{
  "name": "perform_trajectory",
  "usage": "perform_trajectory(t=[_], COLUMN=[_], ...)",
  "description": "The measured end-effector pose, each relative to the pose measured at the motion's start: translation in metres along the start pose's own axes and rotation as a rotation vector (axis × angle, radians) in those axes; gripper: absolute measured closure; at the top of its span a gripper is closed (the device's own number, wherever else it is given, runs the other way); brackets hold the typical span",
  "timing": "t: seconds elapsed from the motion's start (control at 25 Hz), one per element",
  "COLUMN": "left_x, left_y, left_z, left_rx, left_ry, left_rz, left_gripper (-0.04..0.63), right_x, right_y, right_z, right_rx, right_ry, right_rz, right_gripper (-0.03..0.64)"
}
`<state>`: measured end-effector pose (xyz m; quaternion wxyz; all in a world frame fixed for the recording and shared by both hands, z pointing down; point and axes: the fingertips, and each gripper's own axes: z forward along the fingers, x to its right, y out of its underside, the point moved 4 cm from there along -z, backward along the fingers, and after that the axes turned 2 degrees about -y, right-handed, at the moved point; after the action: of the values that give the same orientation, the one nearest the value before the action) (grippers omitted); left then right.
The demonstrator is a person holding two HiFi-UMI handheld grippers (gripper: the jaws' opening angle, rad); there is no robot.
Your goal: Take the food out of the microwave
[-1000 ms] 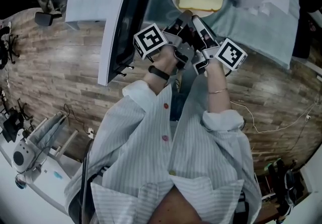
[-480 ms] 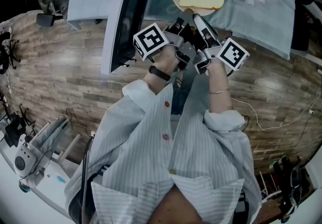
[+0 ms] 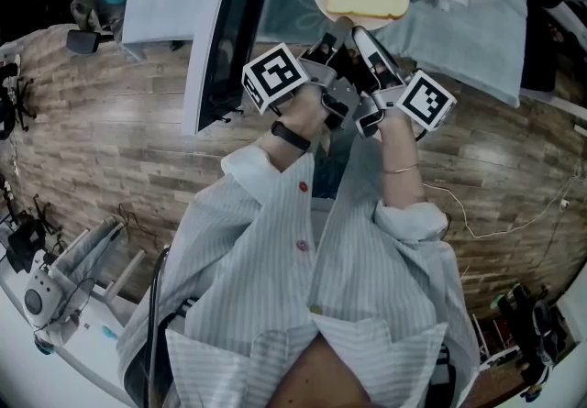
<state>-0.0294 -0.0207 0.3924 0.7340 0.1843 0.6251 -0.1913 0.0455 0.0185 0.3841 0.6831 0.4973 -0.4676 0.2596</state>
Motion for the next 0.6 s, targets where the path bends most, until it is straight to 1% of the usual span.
perform_trajectory(t=[0.2,0.6], left_x=[0.012,0.021], left_y=[0.0,0.0], left_z=[-0.002,-0.004], left_rx=[0.01,0.02], left_ry=[0.01,-0.002], left_rz=[0.002,0.011], left_gripper=[0.58,0.58], right_x=[-0.011,-0.016], right_y=[-0.006,-0.008], right_z=[-0.001,-0.003], right_rx=[-0.002,-0.003], right_ry=[-0.002,0.007], right_rz=[-0.019,-0.006], right_gripper=[0.569,0.569])
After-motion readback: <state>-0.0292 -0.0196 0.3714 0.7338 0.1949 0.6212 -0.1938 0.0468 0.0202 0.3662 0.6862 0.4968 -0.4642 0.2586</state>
